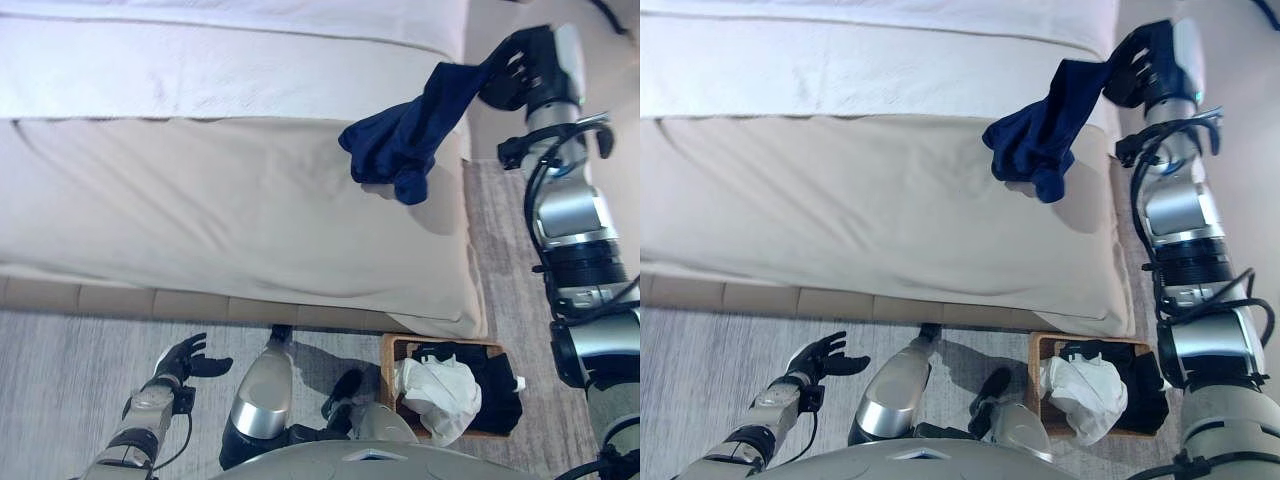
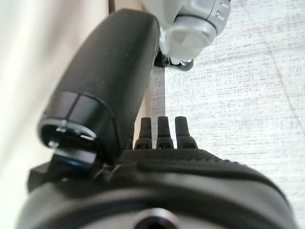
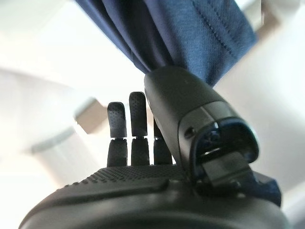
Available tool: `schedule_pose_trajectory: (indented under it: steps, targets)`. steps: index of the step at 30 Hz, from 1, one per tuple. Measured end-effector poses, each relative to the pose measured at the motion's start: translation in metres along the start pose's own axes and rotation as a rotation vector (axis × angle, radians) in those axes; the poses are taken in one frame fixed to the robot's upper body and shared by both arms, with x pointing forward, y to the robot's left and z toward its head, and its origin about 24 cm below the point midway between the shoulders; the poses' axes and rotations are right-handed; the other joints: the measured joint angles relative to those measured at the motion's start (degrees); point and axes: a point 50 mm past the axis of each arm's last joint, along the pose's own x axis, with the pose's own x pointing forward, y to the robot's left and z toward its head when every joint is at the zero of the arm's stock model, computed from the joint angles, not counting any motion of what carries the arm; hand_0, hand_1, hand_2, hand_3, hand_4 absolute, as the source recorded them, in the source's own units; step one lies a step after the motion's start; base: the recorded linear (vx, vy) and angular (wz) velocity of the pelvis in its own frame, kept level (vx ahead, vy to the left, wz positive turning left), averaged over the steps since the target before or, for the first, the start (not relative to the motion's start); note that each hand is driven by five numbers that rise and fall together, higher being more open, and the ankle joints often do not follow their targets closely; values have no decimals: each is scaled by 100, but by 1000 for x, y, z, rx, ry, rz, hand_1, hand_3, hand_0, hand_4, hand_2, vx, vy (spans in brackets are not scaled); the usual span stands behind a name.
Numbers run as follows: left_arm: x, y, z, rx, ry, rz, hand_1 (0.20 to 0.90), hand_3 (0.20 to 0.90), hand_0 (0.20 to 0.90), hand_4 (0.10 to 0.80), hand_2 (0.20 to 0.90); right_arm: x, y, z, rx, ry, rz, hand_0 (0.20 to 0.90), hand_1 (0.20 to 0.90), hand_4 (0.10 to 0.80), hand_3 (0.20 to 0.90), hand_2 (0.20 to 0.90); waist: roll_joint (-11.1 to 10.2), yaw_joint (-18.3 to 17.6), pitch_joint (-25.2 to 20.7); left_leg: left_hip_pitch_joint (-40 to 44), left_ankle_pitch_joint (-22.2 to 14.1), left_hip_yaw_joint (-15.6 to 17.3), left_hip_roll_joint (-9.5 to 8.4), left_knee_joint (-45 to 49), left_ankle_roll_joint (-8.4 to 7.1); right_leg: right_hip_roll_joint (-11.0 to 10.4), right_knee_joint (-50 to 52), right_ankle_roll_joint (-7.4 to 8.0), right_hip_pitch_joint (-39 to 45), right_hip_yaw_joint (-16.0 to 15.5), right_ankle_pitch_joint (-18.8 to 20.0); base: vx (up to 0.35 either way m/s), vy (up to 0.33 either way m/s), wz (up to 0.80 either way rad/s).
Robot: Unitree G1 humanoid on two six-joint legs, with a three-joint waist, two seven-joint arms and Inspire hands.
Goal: Pick up the clothes from the bed and place them into the basket
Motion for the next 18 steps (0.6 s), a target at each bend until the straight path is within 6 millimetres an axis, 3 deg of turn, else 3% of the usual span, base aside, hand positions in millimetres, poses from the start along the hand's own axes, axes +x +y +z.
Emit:
schedule_pose_trajectory:
  steps: [4, 5, 7, 13, 18]
  targets:
    - [-8, -11, -37, -19, 109, -20, 900, 900, 900, 800, 900, -8, -11, -11, 12, 0, -113, 300, 300, 100, 200, 300, 68, -350, -593, 343, -35, 365, 36, -187, 47, 22, -329, 19, 195, 384, 147, 8, -30, -55]
    - [-10, -15, -43, -23, 127, -27, 900, 900, 900, 800, 900, -9, -18, -15, 10, 5, -157, 300, 300, 100, 200, 300, 82, -595, -764, 384, -68, 474, 68, -188, 37, 43, -377, 8, 192, 458, 161, 7, -46, -40]
    - [-12, -19, -50, -27, 145, -34, 900, 900, 900, 800, 900, -8, -30, -16, 7, 0, -210, 300, 300, 100, 200, 300, 181, -750, -957, 445, -109, 627, 102, -189, 23, 91, -376, 2, 186, 641, 166, 5, -30, -44]
    - [-13, -27, -52, -1, 153, -62, 900, 900, 900, 800, 900, -9, -58, -22, 4, 11, -343, 300, 300, 100, 200, 300, 361, -1243, -1363, 589, -173, 890, 307, -199, 19, 253, -377, -5, 157, 967, 171, -33, -25, -29]
    - [-10, -39, -47, 14, 158, -97, 900, 900, 900, 800, 900, -15, -62, -31, -10, 18, -361, 300, 300, 100, 200, 300, 437, -1537, -1488, 631, -178, 1063, 423, -197, 17, 357, -378, -72, 90, 1149, 216, -45, -34, -20]
